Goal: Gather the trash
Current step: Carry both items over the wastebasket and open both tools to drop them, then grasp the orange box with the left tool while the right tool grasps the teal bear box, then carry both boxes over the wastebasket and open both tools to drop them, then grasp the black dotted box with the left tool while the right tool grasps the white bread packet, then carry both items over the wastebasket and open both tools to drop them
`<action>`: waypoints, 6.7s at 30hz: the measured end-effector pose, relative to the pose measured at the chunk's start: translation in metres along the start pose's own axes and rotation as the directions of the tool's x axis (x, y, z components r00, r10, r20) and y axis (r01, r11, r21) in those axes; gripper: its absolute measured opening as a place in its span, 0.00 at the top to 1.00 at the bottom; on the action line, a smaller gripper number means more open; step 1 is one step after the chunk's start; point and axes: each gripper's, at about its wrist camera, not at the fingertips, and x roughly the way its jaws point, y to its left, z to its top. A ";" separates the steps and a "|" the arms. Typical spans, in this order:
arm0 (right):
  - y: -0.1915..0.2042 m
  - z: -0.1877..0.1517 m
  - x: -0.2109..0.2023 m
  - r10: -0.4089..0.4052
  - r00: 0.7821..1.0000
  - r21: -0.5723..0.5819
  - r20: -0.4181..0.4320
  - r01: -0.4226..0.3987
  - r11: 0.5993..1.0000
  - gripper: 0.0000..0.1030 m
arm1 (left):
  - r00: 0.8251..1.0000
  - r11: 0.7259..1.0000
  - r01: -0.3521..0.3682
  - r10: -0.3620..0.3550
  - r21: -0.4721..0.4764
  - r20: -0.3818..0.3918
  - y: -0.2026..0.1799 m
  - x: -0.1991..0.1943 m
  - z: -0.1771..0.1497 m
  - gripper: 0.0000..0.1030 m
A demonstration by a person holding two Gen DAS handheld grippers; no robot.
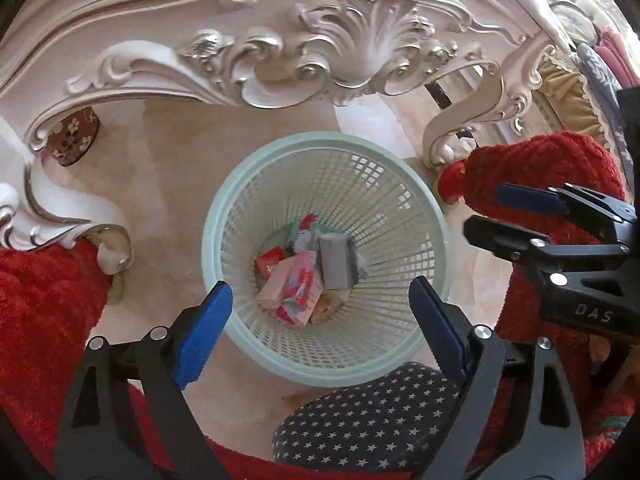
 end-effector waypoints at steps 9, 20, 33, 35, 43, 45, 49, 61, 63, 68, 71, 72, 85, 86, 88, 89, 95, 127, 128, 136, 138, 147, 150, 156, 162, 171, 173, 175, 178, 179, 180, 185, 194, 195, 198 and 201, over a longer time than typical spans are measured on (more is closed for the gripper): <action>0.001 0.023 -0.100 0.139 0.972 -0.051 0.188 -0.132 0.990 0.44 | 0.980 0.988 0.035 -0.063 0.147 0.190 -0.018 -0.133 0.021 0.15; -0.037 0.184 -0.154 -0.095 0.853 0.110 0.513 0.045 0.993 0.16 | 0.824 0.986 -0.165 0.159 -0.037 0.544 0.063 -0.198 0.229 0.15; -0.070 0.340 -0.093 -0.196 0.870 0.212 0.452 0.109 0.971 0.16 | 0.902 0.940 -0.249 0.139 0.231 0.408 0.131 -0.123 0.404 0.15; -0.068 0.355 -0.085 -0.204 0.868 0.202 0.453 0.122 0.972 0.16 | 0.913 0.934 -0.231 0.110 0.274 0.393 0.139 -0.115 0.415 0.15; -0.071 0.394 -0.052 -0.266 0.879 0.233 0.395 0.185 0.955 0.16 | 0.930 0.924 -0.136 -0.005 0.357 0.367 0.150 -0.095 0.445 0.15; -0.076 0.397 -0.045 -0.274 0.885 0.252 0.377 0.186 0.950 0.16 | 0.938 0.913 -0.138 -0.004 0.384 0.346 0.151 -0.086 0.449 0.15; -0.086 0.402 -0.031 -0.260 0.901 0.278 0.346 0.166 0.946 0.16 | 0.950 0.903 -0.154 0.024 0.401 0.312 0.155 -0.067 0.460 0.15; -0.119 0.404 -0.014 -0.213 0.930 0.341 0.299 0.105 0.934 0.35 | 0.961 0.948 -0.150 0.074 0.282 0.265 0.161 -0.055 0.473 0.14; -0.122 0.401 -0.017 -0.239 0.924 0.352 0.299 0.125 0.927 0.54 | 0.961 0.949 -0.160 0.085 0.273 0.265 0.159 -0.056 0.470 0.20; -0.124 0.387 -0.024 -0.204 0.930 0.341 0.307 0.093 0.936 0.55 | 0.958 0.962 -0.145 0.078 0.232 0.275 0.160 -0.065 0.454 0.24; -0.122 0.372 -0.034 -0.184 0.927 0.332 0.326 0.070 0.941 0.55 | 0.957 0.969 -0.145 0.085 0.202 0.276 0.159 -0.074 0.440 0.24; -0.122 0.368 -0.036 -0.180 0.926 0.331 0.333 0.064 0.941 0.55 | 0.954 0.970 -0.150 0.092 0.190 0.284 0.158 -0.079 0.436 0.24; -0.084 0.251 -0.139 0.067 0.864 0.121 0.500 -0.146 0.982 0.55 | 0.898 0.979 -0.148 0.075 0.137 0.434 0.086 -0.205 0.288 0.24; -0.079 0.234 -0.145 0.101 0.863 0.090 0.495 -0.167 0.982 0.55 | 0.900 0.980 -0.135 0.059 0.148 0.432 0.077 -0.209 0.266 0.24; -0.066 0.195 -0.156 0.181 0.863 0.023 0.472 -0.217 0.976 0.55 | 0.909 0.976 -0.111 0.025 0.185 0.415 0.053 -0.212 0.219 0.24; -0.059 0.174 -0.160 0.219 0.863 -0.010 0.455 -0.241 0.971 0.55 | 0.915 0.974 -0.102 0.014 0.200 0.403 0.042 -0.211 0.196 0.24; -0.023 0.085 -0.163 0.332 0.887 -0.096 0.322 -0.319 0.943 0.55 | 0.955 0.970 0.005 -0.076 0.241 0.286 -0.016 -0.174 0.073 0.24; -0.022 0.009 -0.005 0.071 0.996 0.058 -0.053 -0.067 0.996 0.30 | 0.998 0.999 0.035 -0.037 0.041 0.059 -0.004 -0.023 0.005 0.06; -0.019 0.010 -0.026 0.108 0.994 0.028 -0.019 -0.107 0.994 0.30 | 0.994 0.996 0.042 -0.049 0.075 0.096 -0.007 -0.044 0.004 0.06; -0.035 0.095 -0.156 0.087 0.897 0.007 0.433 -0.100 0.995 0.29 | 0.852 0.987 -0.147 0.092 0.067 0.515 -0.002 -0.186 0.113 0.06; -0.042 0.134 -0.154 0.007 0.879 0.047 0.478 -0.034 0.998 0.29 | 0.791 0.980 -0.194 0.181 -0.040 0.585 0.011 -0.193 0.164 0.06; -0.048 0.268 -0.092 -0.054 0.902 0.036 0.428 0.043 0.998 0.29 | 0.800 0.975 -0.210 0.212 -0.069 0.561 0.046 -0.143 0.355 0.06; -0.048 0.302 -0.067 -0.062 0.918 0.019 0.391 0.059 0.998 0.29 | 0.831 0.977 -0.208 0.202 -0.047 0.518 0.057 -0.120 0.389 0.06; -0.045 0.352 -0.043 -0.078 0.928 0.008 0.365 0.081 0.997 0.29 | 0.865 0.981 -0.192 0.177 -0.016 0.470 0.070 -0.091 0.435 0.06; -0.037 0.373 -0.027 -0.092 0.936 0.018 0.341 0.091 0.996 0.30 | 0.895 0.985 -0.170 0.140 0.035 0.424 0.066 -0.076 0.455 0.06; -0.046 0.381 -0.009 -0.076 0.954 0.029 0.290 0.071 0.997 0.30 | 0.936 0.981 -0.185 0.157 0.061 0.316 0.070 -0.052 0.465 0.06; -0.045 0.382 -0.011 -0.069 0.952 0.014 0.297 0.068 0.998 0.30 | 0.939 0.980 -0.190 0.165 0.054 0.303 0.071 -0.049 0.465 0.06; -0.045 0.384 -0.008 -0.069 0.956 0.015 0.285 0.067 0.998 0.33 | 0.939 0.978 -0.207 0.189 0.031 0.288 0.074 -0.047 0.465 0.18; -0.044 0.384 -0.008 -0.100 0.953 0.005 0.286 0.102 0.995 0.44 | 0.927 0.969 -0.248 0.230 0.022 0.295 0.078 -0.047 0.466 0.37; -0.043 0.383 -0.009 -0.108 0.952 -0.003 0.287 0.114 0.993 0.50 | 0.932 0.974 -0.227 0.212 0.017 0.293 0.080 -0.048 0.466 0.37; -0.043 0.383 -0.009 -0.106 0.951 -0.008 0.292 0.113 0.994 0.62 | 0.931 0.975 -0.222 0.208 0.014 0.299 0.082 -0.049 0.466 0.37; -0.047 0.376 -0.018 -0.094 0.945 -0.002 0.314 0.100 0.995 0.72 | 0.914 0.981 -0.193 0.192 -0.033 0.357 0.088 -0.069 0.450 0.37; -0.058 0.337 -0.075 0.041 0.908 0.026 0.417 -0.057 0.998 0.73 | 0.846 0.988 -0.157 0.141 -0.013 0.515 0.058 -0.153 0.367 0.38; -0.055 0.325 -0.086 0.051 0.897 0.009 0.439 -0.061 0.998 0.73 | 0.840 0.989 -0.146 0.124 0.000 0.528 0.052 -0.162 0.352 0.37; -0.048 0.279 -0.118 0.106 0.870 -0.046 0.482 -0.095 0.994 0.73 | 0.827 0.992 -0.105 0.047 0.073 0.561 0.028 -0.182 0.293 0.37; -0.042 0.224 -0.145 0.155 0.853 -0.087 0.499 -0.128 0.988 0.73 | 0.825 0.987 -0.112 0.026 0.119 0.565 0.000 -0.193 0.230 0.37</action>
